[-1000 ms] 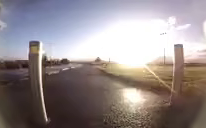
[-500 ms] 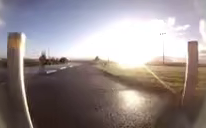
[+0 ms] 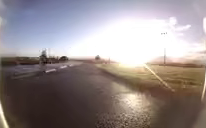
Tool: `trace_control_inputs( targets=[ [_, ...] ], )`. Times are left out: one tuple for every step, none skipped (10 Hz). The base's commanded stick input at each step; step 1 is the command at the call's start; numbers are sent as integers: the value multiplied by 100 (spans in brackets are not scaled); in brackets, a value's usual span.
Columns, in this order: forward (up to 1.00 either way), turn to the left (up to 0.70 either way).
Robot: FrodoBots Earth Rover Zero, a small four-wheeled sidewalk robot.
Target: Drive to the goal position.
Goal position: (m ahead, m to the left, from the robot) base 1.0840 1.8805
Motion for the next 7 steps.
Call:
trace_control_inputs(
  targets=[
    [45,27],
    [45,27],
    [45,27],
    [45,27],
    [45,27],
    [45,27],
    [45,27]
  ],
)
